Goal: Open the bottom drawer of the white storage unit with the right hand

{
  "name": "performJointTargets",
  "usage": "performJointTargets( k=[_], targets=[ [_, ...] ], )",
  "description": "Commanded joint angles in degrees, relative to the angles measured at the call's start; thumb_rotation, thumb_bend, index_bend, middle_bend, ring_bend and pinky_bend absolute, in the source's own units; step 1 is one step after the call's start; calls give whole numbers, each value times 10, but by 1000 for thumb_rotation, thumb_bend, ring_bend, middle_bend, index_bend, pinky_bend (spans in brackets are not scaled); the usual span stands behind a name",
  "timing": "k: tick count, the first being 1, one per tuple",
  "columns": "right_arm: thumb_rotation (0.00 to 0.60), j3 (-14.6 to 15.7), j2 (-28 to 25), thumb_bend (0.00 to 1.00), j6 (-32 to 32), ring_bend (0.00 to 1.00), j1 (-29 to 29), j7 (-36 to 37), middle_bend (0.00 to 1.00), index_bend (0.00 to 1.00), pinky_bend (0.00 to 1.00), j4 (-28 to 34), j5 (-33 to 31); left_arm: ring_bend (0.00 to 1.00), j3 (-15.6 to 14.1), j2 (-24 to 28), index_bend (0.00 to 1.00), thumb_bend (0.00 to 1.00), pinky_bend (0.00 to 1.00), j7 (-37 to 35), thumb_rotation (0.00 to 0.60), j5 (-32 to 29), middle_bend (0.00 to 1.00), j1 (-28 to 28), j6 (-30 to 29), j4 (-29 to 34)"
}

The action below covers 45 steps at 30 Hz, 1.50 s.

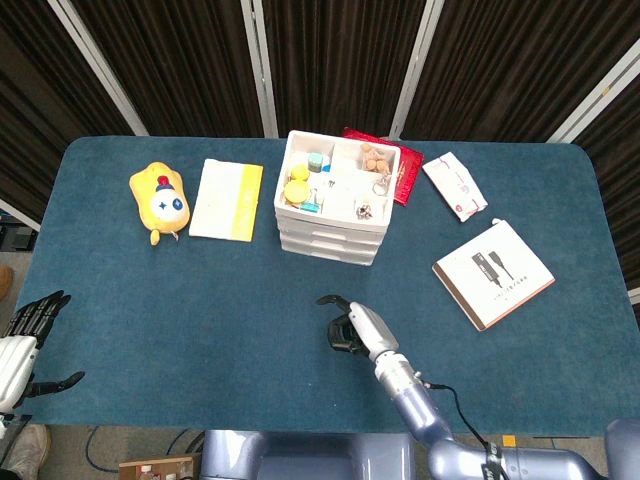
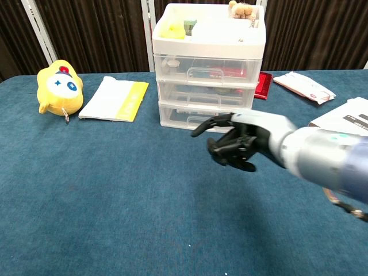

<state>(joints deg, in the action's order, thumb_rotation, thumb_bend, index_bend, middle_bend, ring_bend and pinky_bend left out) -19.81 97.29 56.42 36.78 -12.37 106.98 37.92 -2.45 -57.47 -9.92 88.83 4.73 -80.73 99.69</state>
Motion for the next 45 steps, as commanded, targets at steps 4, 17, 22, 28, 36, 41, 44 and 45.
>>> performJointTargets(
  k=[4, 17, 22, 28, 36, 41, 44, 45],
  targets=[
    [600, -44, 65, 703, -34, 809, 63, 13, 796, 50, 889, -90, -82, 0, 0, 7, 0, 9, 0, -9, 600, -5, 0, 5, 11, 6],
    [600, -116, 100, 703, -138, 810, 121, 105, 797, 0, 889, -188, -255, 0, 2, 9, 0, 8, 0, -18, 600, -8, 0, 7, 14, 8],
    [600, -143, 110, 704, -167, 809, 138, 146, 797, 0, 889, -228, -304, 0, 2, 10, 0, 9, 0, -23, 600, -9, 0, 8, 16, 8],
    [600, -161, 127, 706, -174, 809, 159, 172, 797, 0, 889, -282, -318, 0, 3, 11, 0, 8, 0, -27, 600, -13, 0, 10, 19, 9],
    [600, -175, 135, 708, -171, 809, 175, 195, 797, 6, 889, -331, -324, 0, 3, 14, 0, 9, 0, -31, 600, -14, 0, 9, 20, 10],
    [600, -181, 138, 713, -163, 809, 177, 208, 797, 17, 889, -346, -332, 0, 2, 15, 0, 9, 0, -32, 600, -15, 0, 9, 21, 12],
    [600, -181, 140, 715, -154, 809, 174, 214, 797, 22, 889, -347, -332, 0, 2, 16, 0, 9, 0, -31, 600, -16, 0, 9, 22, 13],
    [600, -180, 140, 715, -153, 809, 173, 215, 797, 23, 889, -346, -332, 0, 2, 16, 0, 9, 0, -31, 600, -16, 0, 9, 22, 13]
  ],
)
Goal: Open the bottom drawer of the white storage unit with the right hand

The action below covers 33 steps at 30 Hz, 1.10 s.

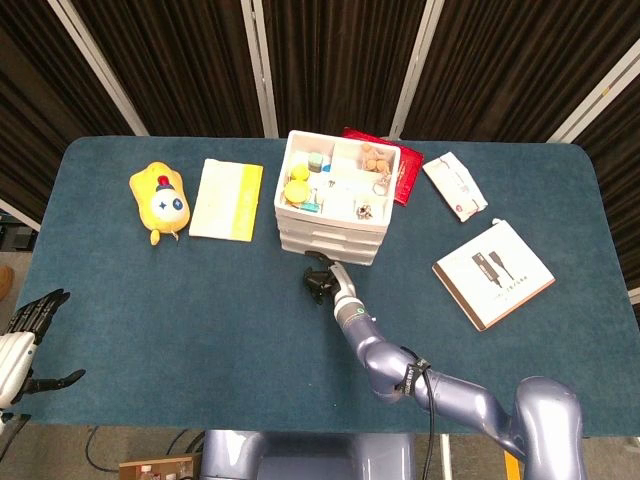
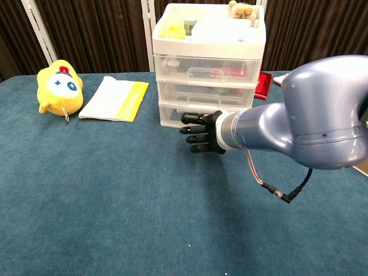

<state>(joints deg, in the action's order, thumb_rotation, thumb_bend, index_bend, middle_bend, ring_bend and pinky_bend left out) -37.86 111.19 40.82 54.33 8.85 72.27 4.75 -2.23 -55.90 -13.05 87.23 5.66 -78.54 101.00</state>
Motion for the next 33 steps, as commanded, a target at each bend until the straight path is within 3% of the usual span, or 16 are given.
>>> performJointTargets(
  k=[1, 18, 27, 33],
  targets=[
    [600, 0, 1, 717, 6, 809, -4, 5, 797, 24, 889, 2, -2, 0, 0, 0, 0, 9, 0, 1, 600, 1, 0, 0, 0, 0],
    [600, 2, 4, 721, 53, 809, -21, 9, 797, 25, 889, 25, -8, 0, -3, 1, 0, 9, 0, -1, 600, 4, 0, 0, 0, 4],
    [600, -39, 11, 742, -6, 809, -46, 68, 795, 63, 889, 26, -27, 0, -2, 2, 0, 8, 0, -3, 600, 3, 0, 0, 2, 4],
    [600, -50, 19, 755, -27, 809, -45, 91, 795, 82, 889, -1, -18, 0, -3, 4, 0, 9, 0, -7, 600, 4, 0, 1, 4, 5]
  ],
)
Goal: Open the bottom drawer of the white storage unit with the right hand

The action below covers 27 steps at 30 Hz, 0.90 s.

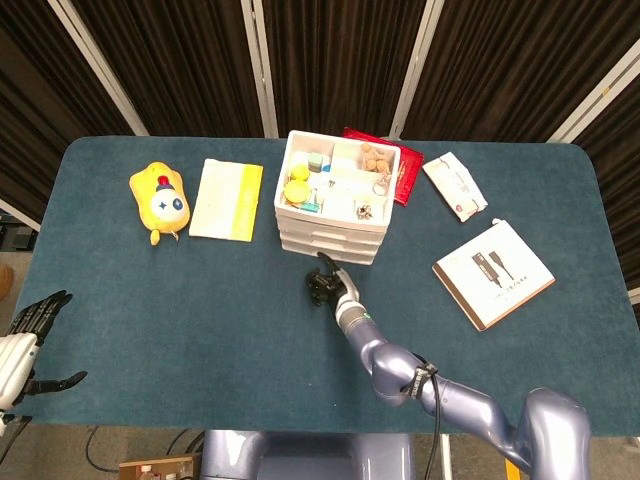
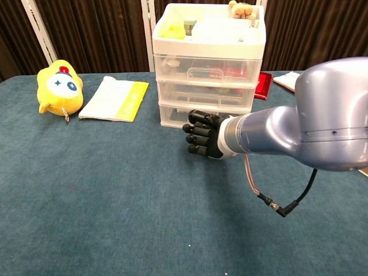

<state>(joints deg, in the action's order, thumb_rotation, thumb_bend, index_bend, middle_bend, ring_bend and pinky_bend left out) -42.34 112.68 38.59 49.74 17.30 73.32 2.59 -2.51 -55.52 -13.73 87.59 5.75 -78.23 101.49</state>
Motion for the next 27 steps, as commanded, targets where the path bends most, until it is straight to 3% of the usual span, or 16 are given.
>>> performJointTargets(
  k=[1, 9, 20, 27],
  targets=[
    [600, -9, 6, 756, -8, 809, 2, 12, 795, 86, 889, -16, 3, 0, 0, 0, 0, 9, 0, -1, 600, 0, 0, 0, 1, 0],
    [600, -17, 12, 760, -13, 808, 6, 30, 795, 95, 889, -38, 13, 0, 0, 2, 0, 9, 0, -5, 600, -3, 0, 2, 6, 1],
    [600, -15, 5, 796, -28, 808, 6, 43, 795, 319, 889, -32, 4, 0, -1, 2, 0, 9, 0, -2, 600, -2, 0, 2, 5, 2],
    [600, -5, -5, 804, -27, 808, -4, 47, 795, 347, 889, -11, 4, 0, -1, 2, 0, 9, 0, -2, 600, 0, 0, 1, 4, 2]
  ],
)
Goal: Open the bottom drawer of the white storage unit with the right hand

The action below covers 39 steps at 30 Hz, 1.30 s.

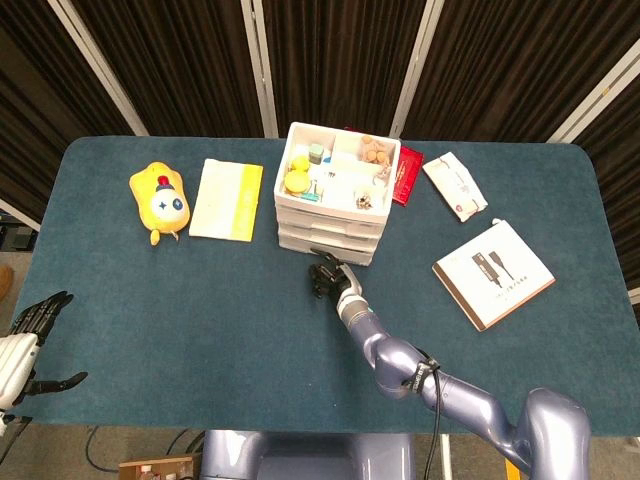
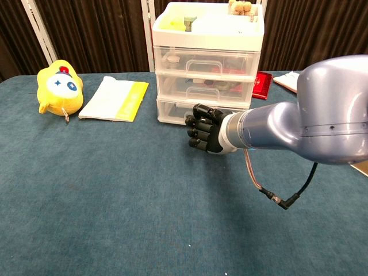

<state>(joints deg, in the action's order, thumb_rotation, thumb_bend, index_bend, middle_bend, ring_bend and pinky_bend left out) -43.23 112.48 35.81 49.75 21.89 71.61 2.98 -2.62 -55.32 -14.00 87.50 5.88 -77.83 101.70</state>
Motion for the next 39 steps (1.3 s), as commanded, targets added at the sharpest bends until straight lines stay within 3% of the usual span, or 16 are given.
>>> performJointTargets(
  k=[1, 16, 19, 22, 24, 30, 39],
  targets=[
    [600, 7, -5, 803, 0, 808, -6, 2, 795, 348, 889, 10, -1, 0, -1, 0, 0, 9, 0, 0, 600, 1, 0, 0, 0, 0],
    [600, 55, -31, 803, 1, 799, -55, 15, 786, 342, 883, 90, 37, 0, -1, -1, 0, 8, 0, 4, 600, 3, 0, -2, -3, 1],
    [600, 65, -38, 802, 4, 783, -62, 13, 770, 231, 869, 111, 48, 0, -2, -1, 0, 9, 0, 4, 600, 3, 0, -2, -4, 0],
    [600, 79, -50, 799, 6, 763, -65, 4, 746, 42, 847, 134, 60, 0, -1, -2, 0, 9, 0, 5, 600, 4, 0, -2, -5, 0],
    [600, 90, -59, 797, 5, 748, -68, -3, 730, 2, 834, 150, 68, 0, -1, -2, 0, 8, 0, 5, 600, 4, 0, -3, -6, 0],
    [600, 125, -89, 791, 17, 735, -75, -25, 716, 41, 826, 201, 90, 0, -1, -3, 0, 9, 0, 7, 600, 5, 0, -4, -8, 0],
    [600, 164, -120, 777, 139, 735, -80, -110, 716, 79, 825, 271, 238, 0, -1, -4, 0, 9, 0, 9, 600, 7, 0, -6, -14, -2]
  ],
)
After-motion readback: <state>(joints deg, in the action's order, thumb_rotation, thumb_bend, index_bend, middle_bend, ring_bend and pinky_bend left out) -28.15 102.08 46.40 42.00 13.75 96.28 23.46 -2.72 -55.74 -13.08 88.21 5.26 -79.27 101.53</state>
